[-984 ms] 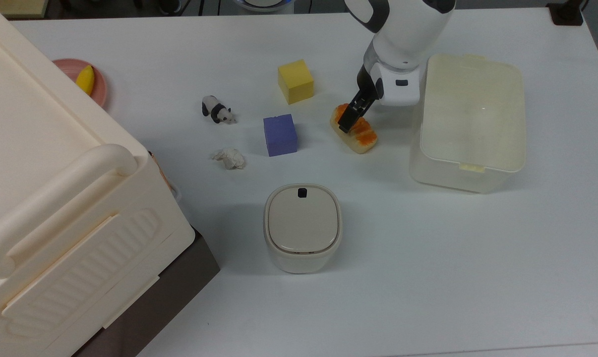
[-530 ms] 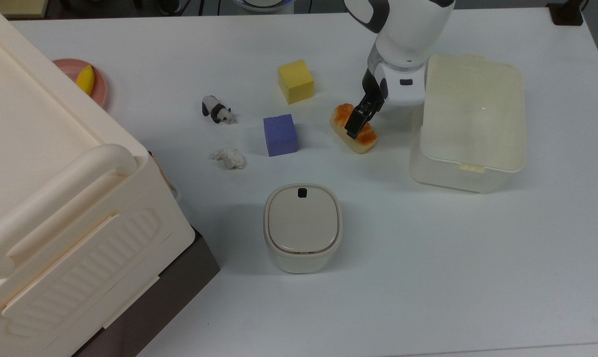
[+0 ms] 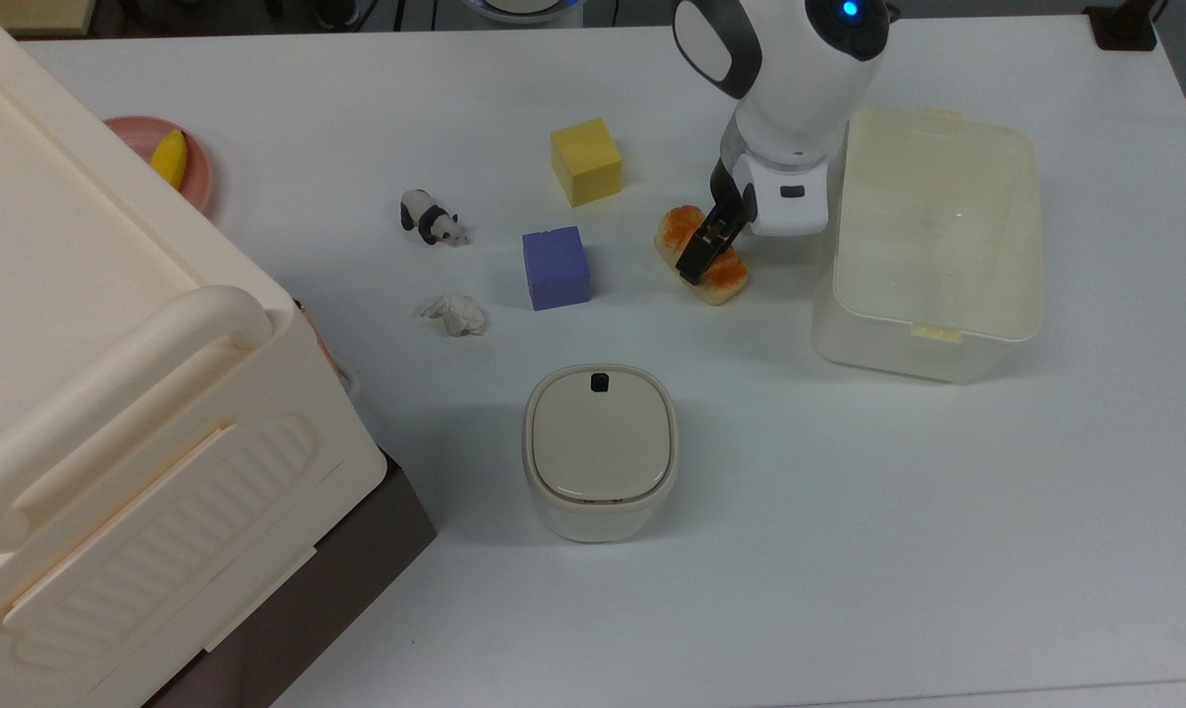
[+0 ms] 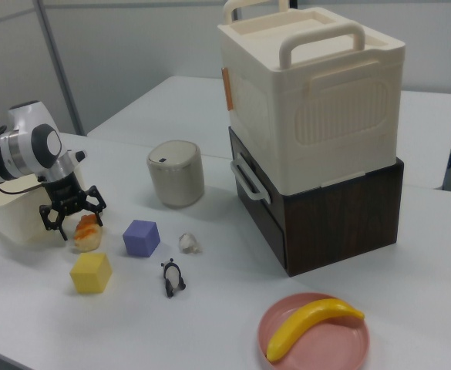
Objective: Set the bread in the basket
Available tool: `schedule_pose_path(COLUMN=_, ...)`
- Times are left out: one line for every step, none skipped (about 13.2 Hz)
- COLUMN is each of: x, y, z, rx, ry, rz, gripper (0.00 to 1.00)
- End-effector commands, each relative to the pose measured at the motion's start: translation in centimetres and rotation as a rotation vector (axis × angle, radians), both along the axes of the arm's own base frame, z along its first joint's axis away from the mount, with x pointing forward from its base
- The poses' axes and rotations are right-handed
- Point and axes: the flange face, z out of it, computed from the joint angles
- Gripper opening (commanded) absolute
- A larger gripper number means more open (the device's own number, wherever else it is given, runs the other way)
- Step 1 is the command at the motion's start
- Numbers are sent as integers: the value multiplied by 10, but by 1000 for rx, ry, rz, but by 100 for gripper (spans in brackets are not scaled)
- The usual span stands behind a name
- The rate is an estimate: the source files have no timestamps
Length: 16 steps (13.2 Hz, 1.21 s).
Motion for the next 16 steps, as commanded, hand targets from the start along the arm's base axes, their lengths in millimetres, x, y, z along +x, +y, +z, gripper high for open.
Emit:
schedule_pose_path(x=0, y=-1, z=-4, rx=1, ry=-11, rz=3, gripper=71)
schedule_pose_path(x=0, y=-1, z=-3, rx=1, ry=-10, rz=9, gripper=49)
schedule_pose_path(x=1, y=0, z=-2, rx=2, ry=-14, rz=7, gripper=23)
schedule_pose_path(x=1, y=0, z=0, rx=2, ry=-18, rz=-1, gripper=6)
schedule_pose_path(x=2, y=2, z=4, rx=5, ry=-23, rz=-11, gripper=0)
schedule_pose_path(x=6, y=3, z=10, rx=13, ry=-38, rz=-58, gripper=0)
schedule_pose_path(x=6, y=3, z=11, rx=13, ry=-44, rz=-73, gripper=0)
schedule_pose_path(x=9, y=1, z=15, rx=16, ry=-50, rz=-84, gripper=0)
schedule_pose_path(x=14, y=0, z=22, rx=18, ry=-59, rz=-91, gripper=0)
schedule_pose_path(x=17, y=-3, z=30, rx=13, ry=-57, rz=-103, gripper=0)
schedule_pose_path(x=26, y=-10, z=46, rx=12, ry=-69, rz=-128, gripper=0)
schedule_pose_path(x=44, y=-21, z=76, rx=20, ry=-89, rz=-190, gripper=0)
schedule_pose_path(x=55, y=-29, z=105, rx=22, ry=-103, rz=-234, gripper=0)
schedule_pose_path(x=60, y=-31, z=135, rx=31, ry=-129, rz=-251, gripper=0)
schedule_pose_path(x=61, y=-32, z=149, rx=44, ry=-134, rz=-267, gripper=0)
schedule_pose_path(x=60, y=-32, z=164, rx=62, ry=-142, rz=-287, gripper=0)
